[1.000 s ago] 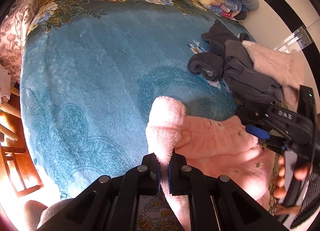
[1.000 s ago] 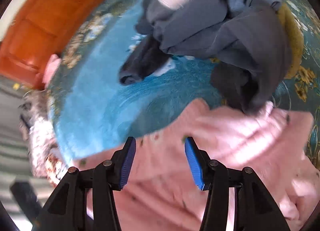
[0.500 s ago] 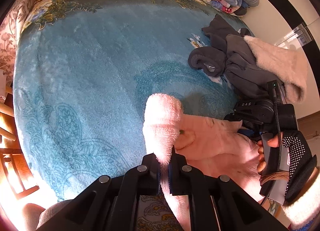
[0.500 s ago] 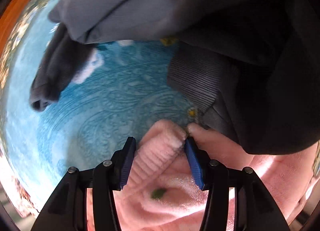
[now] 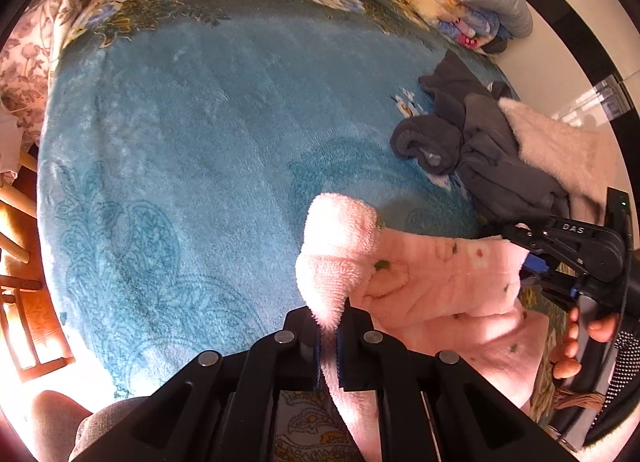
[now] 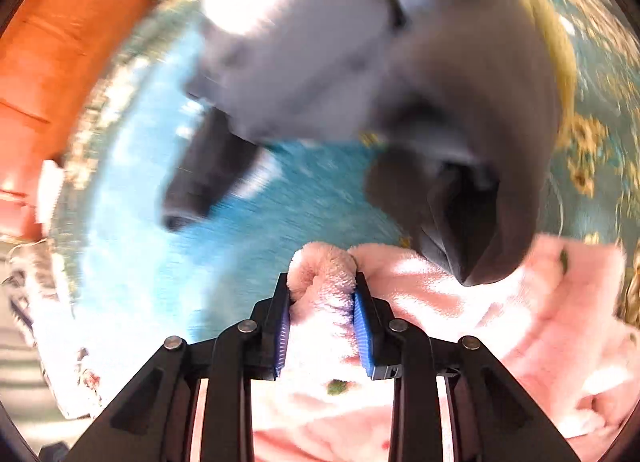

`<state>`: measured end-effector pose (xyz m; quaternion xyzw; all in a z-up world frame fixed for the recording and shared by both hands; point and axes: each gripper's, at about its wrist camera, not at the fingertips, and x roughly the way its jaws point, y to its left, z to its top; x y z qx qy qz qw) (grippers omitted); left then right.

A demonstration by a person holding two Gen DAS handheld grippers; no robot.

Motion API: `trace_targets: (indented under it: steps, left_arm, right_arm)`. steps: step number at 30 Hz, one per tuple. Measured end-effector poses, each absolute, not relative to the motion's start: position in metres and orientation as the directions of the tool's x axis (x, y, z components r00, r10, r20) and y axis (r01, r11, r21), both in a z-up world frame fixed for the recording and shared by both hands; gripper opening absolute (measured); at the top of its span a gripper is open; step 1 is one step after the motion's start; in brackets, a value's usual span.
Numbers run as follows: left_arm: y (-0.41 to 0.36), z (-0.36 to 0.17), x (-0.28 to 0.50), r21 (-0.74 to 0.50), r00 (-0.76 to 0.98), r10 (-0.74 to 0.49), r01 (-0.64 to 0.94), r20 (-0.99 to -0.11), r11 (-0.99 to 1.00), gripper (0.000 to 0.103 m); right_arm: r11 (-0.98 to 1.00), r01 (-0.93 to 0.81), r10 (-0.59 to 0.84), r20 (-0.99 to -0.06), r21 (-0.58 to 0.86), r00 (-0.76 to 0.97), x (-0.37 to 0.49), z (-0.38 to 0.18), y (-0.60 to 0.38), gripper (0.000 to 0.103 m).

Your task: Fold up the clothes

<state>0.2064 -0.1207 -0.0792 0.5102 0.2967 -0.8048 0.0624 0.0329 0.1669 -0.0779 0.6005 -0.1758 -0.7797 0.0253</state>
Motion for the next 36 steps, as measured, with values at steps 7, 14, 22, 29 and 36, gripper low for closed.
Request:
trace_targets:
  steps: [7,14,22,29,36]
  left_arm:
    - [-0.152,-0.066,0.227,-0.403,-0.558,0.046,0.536,-0.829,-0.742,0.006]
    - [-0.179,-0.091,0.223,-0.376,-0.479,0.024,0.655,-0.877,-0.656,0.006]
    - [-0.169,-0.095,0.208,-0.336,-0.443,0.037,0.621,-0.896,-0.708,0.007]
    - [-0.158,-0.073,0.2,-0.313,-0.46,0.039,0.535,-0.887,-0.785,0.019]
    - [-0.135,-0.024,0.208,-0.305,-0.549,0.003,0.46,-0.836,-0.834,0.044]
  right_arm:
    - [-0.917,0.058,-0.384,-0.834,0.395,-0.396,0.005,-0.012,0.079,0.029]
    - [-0.935,0.21,-0.346,-0.869,0.287,-0.353,-0.04,-0.029,-0.033,0.03]
    - [-0.948,0.163,-0.307,-0.92,0.273,-0.243,-0.046,-0.097,-0.038,0.036]
    - [-0.895,0.174,-0.446,-0.845,0.411,-0.296,-0.037,-0.054,0.002,0.056]
    - [-0.857,0.15,-0.509,-0.768,0.492,-0.389,0.02,0.004,0.11,0.059]
